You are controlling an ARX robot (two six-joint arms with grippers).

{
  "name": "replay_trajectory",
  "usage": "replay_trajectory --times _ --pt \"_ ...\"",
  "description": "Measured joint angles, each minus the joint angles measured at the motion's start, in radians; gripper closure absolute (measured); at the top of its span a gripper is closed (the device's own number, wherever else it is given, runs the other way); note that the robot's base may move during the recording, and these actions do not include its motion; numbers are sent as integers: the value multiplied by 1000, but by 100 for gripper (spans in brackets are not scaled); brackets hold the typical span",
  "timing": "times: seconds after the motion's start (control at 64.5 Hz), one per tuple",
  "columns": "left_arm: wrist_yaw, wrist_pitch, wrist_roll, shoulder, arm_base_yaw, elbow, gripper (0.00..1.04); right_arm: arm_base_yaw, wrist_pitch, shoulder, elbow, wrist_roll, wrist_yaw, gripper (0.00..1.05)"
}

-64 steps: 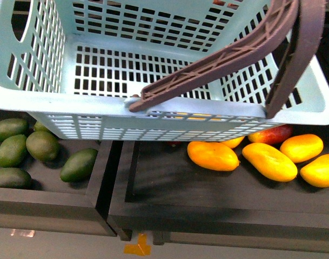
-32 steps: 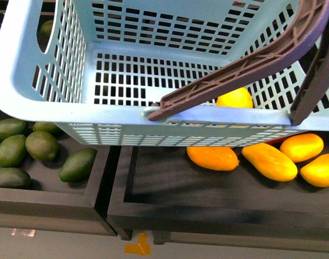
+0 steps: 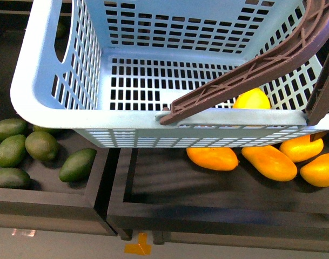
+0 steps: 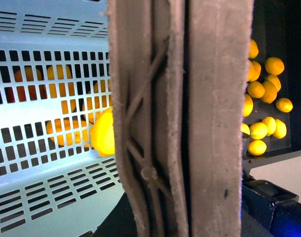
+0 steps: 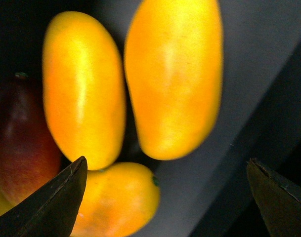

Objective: Pick lemon and mango into basket

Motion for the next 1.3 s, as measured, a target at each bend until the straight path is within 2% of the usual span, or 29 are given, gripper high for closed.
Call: replay_trajectory --times 0.465,1.163,1.302 --pt "-10 0 2 0 2 0 89 35 -62 124 206 76 -11 9" --pt "-8 0 2 0 2 0 89 6 -69 266 317 82 -6 9" --pt "-6 0 2 0 2 0 89 -3 -70 275 322 78 -5 26"
